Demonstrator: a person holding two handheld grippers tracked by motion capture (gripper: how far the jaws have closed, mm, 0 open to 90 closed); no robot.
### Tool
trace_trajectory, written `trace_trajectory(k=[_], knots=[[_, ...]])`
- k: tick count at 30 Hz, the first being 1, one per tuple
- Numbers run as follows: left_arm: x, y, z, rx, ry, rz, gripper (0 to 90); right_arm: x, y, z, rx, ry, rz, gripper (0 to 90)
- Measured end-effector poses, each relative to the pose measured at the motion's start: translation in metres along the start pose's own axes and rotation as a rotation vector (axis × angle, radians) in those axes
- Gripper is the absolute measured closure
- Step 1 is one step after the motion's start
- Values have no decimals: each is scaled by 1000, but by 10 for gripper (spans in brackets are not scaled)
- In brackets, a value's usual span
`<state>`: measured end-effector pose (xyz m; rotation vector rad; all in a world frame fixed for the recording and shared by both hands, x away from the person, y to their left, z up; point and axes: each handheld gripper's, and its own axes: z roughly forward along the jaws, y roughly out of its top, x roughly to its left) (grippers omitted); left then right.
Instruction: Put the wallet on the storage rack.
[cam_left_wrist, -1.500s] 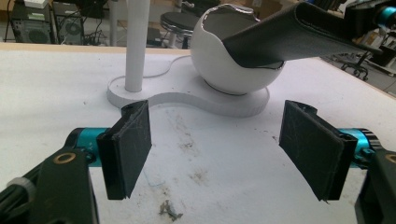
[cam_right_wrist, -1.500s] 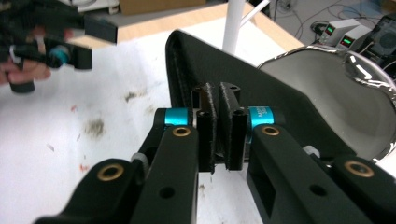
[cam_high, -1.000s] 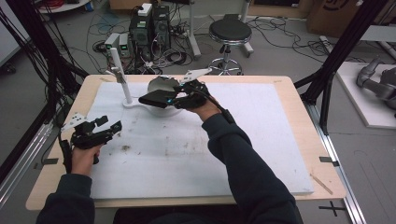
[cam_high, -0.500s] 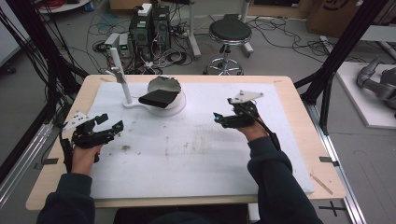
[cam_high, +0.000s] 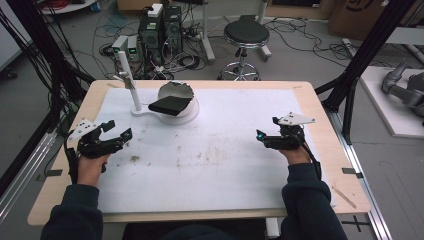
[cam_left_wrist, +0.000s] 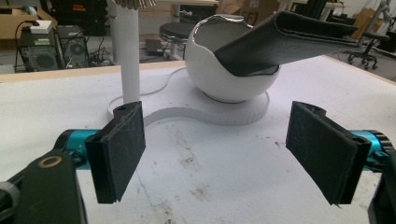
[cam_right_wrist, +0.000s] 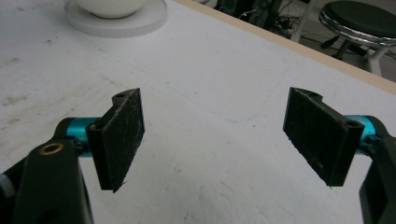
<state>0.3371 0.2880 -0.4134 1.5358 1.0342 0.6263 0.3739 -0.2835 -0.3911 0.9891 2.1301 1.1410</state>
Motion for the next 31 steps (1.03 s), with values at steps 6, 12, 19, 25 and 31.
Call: trace_trajectory(k=[6, 12, 19, 25, 31], knots=[[-2, -1, -1, 1, -11, -13, 199, 2, -7, 0, 40, -22, -20, 208], [-3, -2, 1, 14, -18, -10, 203, 3, -8, -4, 32, -30, -11, 208], [-2, -3, 2, 22, -13, -18, 204, 2, -9, -2, 35, -21, -5, 208], [-4, -4, 4, 28, -14, -15, 204, 2, -11, -3, 32, -17, -1, 208], [-5, -5, 6, 41, -15, -6, 205, -2, -12, -5, 18, -25, 14, 208]])
